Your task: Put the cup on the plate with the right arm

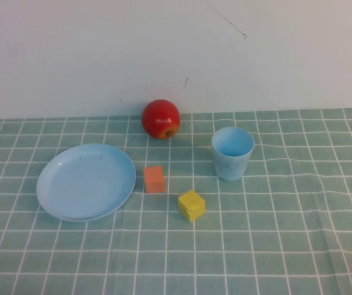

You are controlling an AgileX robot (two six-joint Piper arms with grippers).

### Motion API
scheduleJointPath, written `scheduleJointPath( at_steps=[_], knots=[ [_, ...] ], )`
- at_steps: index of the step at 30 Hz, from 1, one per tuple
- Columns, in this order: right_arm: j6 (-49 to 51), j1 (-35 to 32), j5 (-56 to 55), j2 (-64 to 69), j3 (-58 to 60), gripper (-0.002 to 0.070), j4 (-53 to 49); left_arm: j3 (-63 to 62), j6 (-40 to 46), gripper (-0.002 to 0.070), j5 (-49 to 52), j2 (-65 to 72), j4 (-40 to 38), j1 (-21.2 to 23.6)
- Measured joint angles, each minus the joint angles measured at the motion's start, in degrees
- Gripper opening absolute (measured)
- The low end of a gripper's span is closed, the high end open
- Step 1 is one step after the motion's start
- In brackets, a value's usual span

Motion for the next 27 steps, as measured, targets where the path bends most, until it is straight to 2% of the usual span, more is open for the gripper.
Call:
scheduleJointPath(
  at_steps=[20, 24, 27],
  knots=[
    [0.0, 0.0, 0.0, 0.0, 0.0, -0.0002, 0.0, 0.0, 0.0, -0.0003, -0.3, 0.0, 0.8, 0.0],
    [0.0, 0.0, -0.4, 0.0, 0.0, -0.0002, 0.0, 0.2, 0.0, -0.0003, -3.9, 0.0, 1.0, 0.0],
    [0.0, 0.0, -3.7, 0.0, 0.0, -0.0002, 0.0, 0.2, 0.0, -0.0003, -10.4, 0.0, 1.1, 0.0]
  ],
)
